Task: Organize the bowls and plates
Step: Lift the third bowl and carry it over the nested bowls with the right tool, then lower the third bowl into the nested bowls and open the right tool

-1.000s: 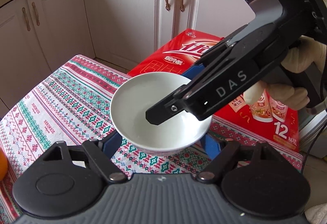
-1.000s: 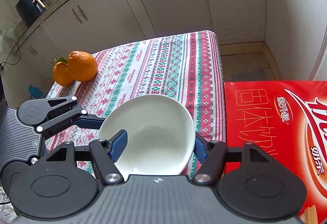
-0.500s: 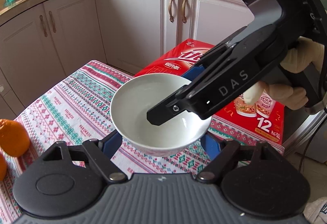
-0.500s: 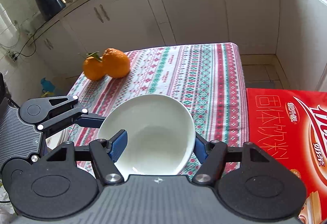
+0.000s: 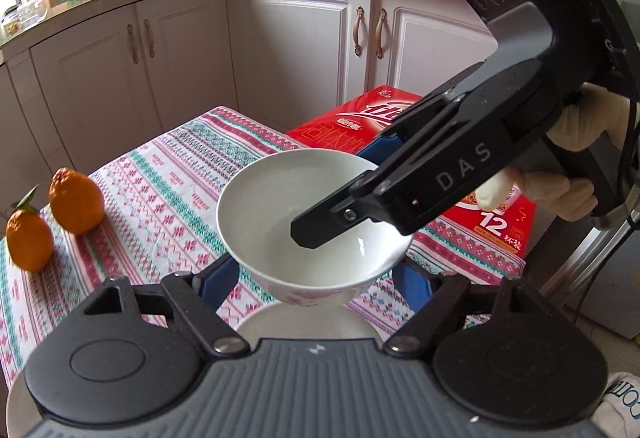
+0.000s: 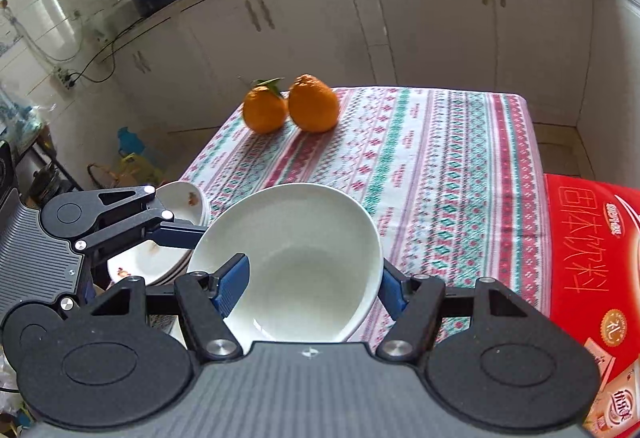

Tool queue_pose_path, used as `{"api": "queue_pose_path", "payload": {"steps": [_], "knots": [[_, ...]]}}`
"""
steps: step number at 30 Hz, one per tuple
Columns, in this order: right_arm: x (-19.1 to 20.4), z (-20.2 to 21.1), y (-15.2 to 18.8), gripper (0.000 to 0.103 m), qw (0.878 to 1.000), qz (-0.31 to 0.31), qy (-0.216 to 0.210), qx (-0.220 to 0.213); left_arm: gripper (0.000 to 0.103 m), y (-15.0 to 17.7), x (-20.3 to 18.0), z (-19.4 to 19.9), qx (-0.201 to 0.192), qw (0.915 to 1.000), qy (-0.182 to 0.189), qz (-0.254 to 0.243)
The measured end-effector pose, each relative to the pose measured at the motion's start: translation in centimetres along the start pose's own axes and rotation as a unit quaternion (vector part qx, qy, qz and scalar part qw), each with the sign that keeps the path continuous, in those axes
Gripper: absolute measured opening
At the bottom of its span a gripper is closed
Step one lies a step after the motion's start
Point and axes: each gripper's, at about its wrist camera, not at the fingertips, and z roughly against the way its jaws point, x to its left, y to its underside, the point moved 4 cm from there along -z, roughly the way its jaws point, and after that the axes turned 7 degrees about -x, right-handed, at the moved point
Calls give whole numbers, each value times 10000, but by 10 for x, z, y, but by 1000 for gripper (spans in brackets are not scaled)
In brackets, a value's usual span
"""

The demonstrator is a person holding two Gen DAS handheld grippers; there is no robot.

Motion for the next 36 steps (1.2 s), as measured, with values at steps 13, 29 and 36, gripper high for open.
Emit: {"api": "queue_pose_path", "payload": {"steps": [13,29,36], "knots": [[45,-13,24,73,9989,324,-209,261,83,41,1,33,8,9995,-161,283],[51,-30,42,73,9980,299,-252,490,83,64,5,30,194,9987,-130,447],[52,-33,44,73,9977,362,-246,516,83,67,5,28,258,9986,-144,436]]}}
